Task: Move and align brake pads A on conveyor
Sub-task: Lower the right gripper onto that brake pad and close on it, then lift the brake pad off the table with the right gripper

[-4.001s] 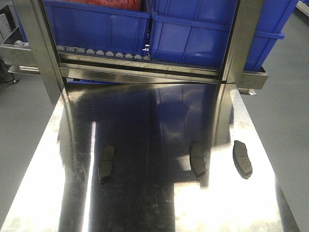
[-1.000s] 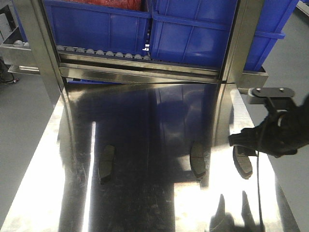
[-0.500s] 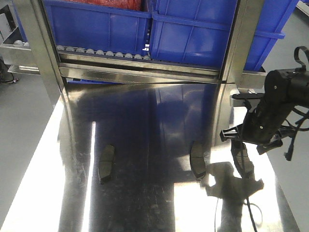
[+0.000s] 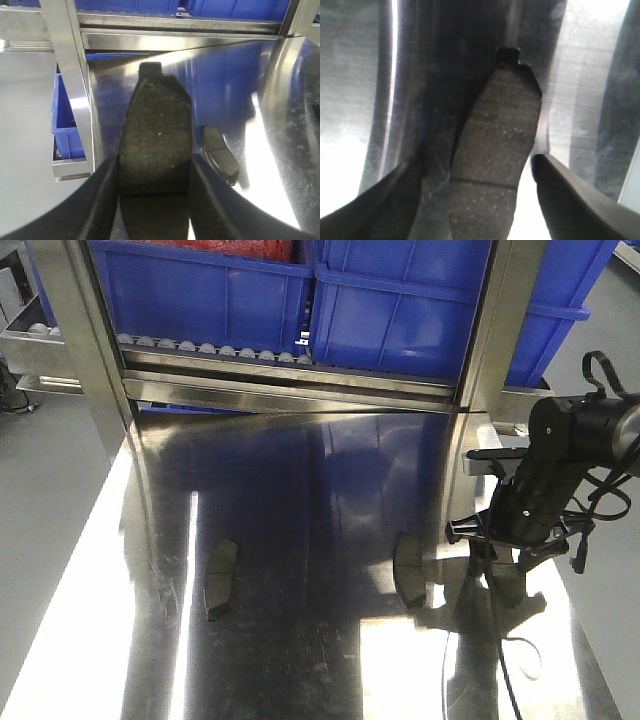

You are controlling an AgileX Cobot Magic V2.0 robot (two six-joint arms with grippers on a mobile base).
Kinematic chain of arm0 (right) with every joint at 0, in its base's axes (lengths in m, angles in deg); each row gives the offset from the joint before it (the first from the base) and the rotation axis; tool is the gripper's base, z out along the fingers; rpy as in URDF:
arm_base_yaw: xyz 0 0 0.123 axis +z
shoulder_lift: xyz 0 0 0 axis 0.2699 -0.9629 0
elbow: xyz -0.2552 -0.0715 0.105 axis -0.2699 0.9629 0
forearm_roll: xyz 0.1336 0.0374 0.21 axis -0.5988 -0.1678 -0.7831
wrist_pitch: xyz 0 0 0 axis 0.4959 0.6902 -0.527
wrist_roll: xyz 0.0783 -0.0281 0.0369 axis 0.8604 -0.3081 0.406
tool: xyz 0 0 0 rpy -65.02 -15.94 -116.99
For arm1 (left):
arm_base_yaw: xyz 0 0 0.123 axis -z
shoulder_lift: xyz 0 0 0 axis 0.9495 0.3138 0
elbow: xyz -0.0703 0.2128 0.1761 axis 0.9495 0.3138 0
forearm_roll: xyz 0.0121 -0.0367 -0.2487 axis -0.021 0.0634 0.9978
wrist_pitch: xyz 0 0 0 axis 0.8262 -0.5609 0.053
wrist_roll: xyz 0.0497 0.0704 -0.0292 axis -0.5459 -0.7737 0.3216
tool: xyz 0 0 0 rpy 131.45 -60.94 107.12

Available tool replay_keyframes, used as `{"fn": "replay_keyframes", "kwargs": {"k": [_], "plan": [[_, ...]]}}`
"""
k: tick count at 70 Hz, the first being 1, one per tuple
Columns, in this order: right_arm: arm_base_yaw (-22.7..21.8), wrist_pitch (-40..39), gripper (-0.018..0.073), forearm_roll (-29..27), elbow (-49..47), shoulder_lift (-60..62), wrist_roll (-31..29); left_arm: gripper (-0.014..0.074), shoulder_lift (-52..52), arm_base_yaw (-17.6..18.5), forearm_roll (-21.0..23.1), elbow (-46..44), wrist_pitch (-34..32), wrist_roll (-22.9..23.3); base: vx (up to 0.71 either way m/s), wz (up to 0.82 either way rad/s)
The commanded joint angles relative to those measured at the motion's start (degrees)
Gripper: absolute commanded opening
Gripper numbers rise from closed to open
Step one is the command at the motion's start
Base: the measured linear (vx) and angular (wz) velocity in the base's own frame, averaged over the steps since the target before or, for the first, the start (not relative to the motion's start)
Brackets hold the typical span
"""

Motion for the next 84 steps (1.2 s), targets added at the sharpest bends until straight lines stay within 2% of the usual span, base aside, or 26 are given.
{"fn": "replay_keyframes", "kwargs": {"k": [1, 15, 33, 43, 56, 84], "plan": [[-0.3, -1.3, 0.039, 0.1, -1.6, 2.7, 0.1, -0.0006, 0.3, 0.2, 0.6, -1.8, -5.6, 0.2, 0.0, 0.0], [-0.3, -1.2, 0.0234, 0.2, -1.6, 1.6, -0.2, -0.0006, 0.3, 0.2, 0.6, -1.8, -5.6, 0.2, 0.0, 0.0], [-0.4, -1.9, -0.0016, 0.2, -1.6, 3.4, -0.3, -0.0006, 0.3, 0.2, 0.6, -1.8, -5.6, 0.2, 0.0, 0.0], [-1.0, -4.5, -0.0011, 0.4, 0.1, 7.4, -0.4, -0.0006, 0.3, 0.2, 0.6, -1.8, -5.6, 0.2, 0.0, 0.0], [-2.0, -14.9, -0.001, 1.1, 10.1, 18.3, -0.9, -0.0006, 0.3, 0.2, 0.6, -1.8, -5.6, 0.2, 0.0, 0.0], [-2.0, -26.0, -0.001, 1.4, 27.8, 46.8, -2.6, -0.0006, 0.3, 0.2, 0.6, -1.8, -5.6, 0.2, 0.0, 0.0]]}}
